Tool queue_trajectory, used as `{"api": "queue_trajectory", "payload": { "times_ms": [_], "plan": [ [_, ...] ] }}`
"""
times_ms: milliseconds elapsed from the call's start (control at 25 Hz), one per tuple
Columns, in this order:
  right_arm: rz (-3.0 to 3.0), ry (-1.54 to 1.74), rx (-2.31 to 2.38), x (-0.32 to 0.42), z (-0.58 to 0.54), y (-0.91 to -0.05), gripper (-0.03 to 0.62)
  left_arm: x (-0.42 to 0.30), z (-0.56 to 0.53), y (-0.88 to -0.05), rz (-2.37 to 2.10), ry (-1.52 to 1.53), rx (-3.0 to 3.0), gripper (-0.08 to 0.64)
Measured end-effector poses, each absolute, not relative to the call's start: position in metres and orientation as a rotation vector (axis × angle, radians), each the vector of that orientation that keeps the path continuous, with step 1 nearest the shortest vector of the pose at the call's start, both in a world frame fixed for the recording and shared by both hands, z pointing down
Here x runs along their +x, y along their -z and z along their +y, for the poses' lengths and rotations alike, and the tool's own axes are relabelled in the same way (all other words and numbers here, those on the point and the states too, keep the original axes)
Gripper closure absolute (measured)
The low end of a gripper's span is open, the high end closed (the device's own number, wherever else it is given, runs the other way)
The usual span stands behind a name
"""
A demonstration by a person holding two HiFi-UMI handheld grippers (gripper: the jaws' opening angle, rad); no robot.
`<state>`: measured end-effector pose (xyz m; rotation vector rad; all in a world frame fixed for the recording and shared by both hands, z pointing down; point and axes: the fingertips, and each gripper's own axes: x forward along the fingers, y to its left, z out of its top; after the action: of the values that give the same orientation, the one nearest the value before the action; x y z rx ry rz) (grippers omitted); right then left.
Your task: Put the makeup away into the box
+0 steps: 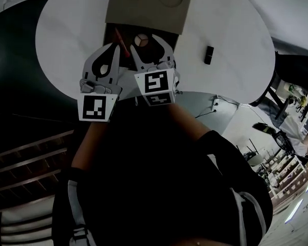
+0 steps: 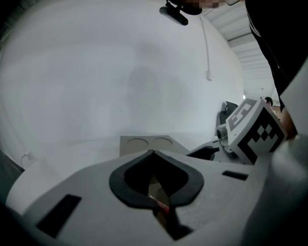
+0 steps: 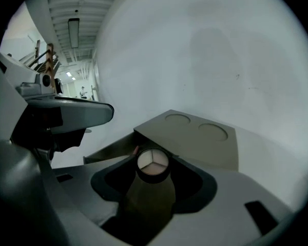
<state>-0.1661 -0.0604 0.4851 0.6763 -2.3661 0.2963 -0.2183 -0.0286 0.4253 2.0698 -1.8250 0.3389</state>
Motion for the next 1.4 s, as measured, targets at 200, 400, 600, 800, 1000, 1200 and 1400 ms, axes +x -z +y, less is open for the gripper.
{"api": "queue_trajectory", "payload": {
  "times_ms": [200,400,600,800,1000,1200,1400],
  "plan": [
    [-2.291,-0.306,0.629,-0.17,-0.058,-0.507,0.36,-0.226,-0.026,-0.432,-1.834,-0.345,2.044,0.554],
    [-2.2,-0.36,0.567,-0.171,-0.053,-0.526,0.36,-0.23,-0.024,-0.433,-1.832,-0.347,2.034,0.554],
    [-2.16,-0.376,0.513,-0.17,-0.049,-0.535,0.333,-0.226,-0.026,-0.432,-1.831,-0.344,2.05,0.554],
    [-2.219,-0.366,0.572,-0.162,-0.057,-0.515,0.324,-0.218,-0.028,-0.426,-1.828,-0.35,2.075,0.554],
    [-2.338,-0.356,0.675,-0.152,-0.067,-0.482,0.351,-0.205,-0.03,-0.415,-1.818,-0.357,2.121,0.554],
    [-2.425,-0.294,0.8,-0.132,-0.073,-0.443,0.482,-0.183,-0.03,-0.4,-1.804,-0.351,2.18,0.554],
    [-2.512,-0.209,0.932,-0.106,-0.077,-0.397,0.56,-0.164,-0.029,-0.38,-1.805,-0.333,2.244,0.554]
  ]
}}
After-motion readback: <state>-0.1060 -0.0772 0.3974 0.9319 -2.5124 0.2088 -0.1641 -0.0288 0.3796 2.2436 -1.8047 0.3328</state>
